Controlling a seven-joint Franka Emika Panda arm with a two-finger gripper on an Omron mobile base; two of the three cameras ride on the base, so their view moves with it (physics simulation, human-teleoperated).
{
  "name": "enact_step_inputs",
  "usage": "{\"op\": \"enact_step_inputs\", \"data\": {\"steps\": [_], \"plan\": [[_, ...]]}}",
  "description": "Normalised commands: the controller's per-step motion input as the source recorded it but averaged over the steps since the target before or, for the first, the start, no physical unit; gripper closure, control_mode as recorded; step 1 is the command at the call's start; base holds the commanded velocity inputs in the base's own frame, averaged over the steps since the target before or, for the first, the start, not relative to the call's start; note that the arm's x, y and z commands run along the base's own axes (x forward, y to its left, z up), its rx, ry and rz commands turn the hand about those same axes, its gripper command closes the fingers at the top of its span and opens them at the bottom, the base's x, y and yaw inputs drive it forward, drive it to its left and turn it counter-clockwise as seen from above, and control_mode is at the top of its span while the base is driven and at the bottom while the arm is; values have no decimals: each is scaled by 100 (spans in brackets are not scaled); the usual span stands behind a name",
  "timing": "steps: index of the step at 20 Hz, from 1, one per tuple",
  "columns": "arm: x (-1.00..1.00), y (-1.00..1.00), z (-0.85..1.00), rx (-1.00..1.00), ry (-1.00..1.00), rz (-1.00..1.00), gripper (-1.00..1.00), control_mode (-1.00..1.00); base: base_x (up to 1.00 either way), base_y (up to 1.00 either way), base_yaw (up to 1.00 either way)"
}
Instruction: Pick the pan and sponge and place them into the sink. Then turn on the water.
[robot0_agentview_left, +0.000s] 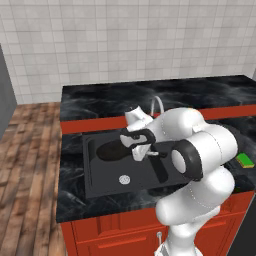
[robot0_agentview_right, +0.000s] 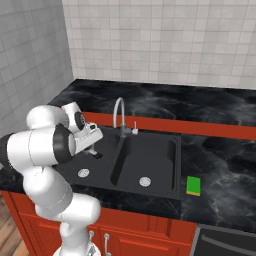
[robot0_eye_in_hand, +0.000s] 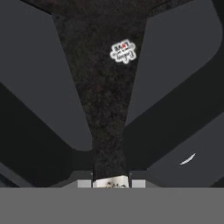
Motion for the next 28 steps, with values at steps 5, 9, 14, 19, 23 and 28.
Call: {"op": "enact_step_inputs", "data": {"steps": [5,9,14,19,23,28], "plan": [[34,35,-25,-2,7,0,100,-100,0,0,0],[38,26,-28,-3,5,0,100,-100,0,0,0],[43,23,-27,-5,2,0,100,-100,0,0,0],[44,20,-24,-4,0,0,100,-100,0,0,0],[36,20,-27,-1,0,0,100,-100,0,0,0],[13,29,-42,0,0,-1,100,-100,0,0,0]]}}
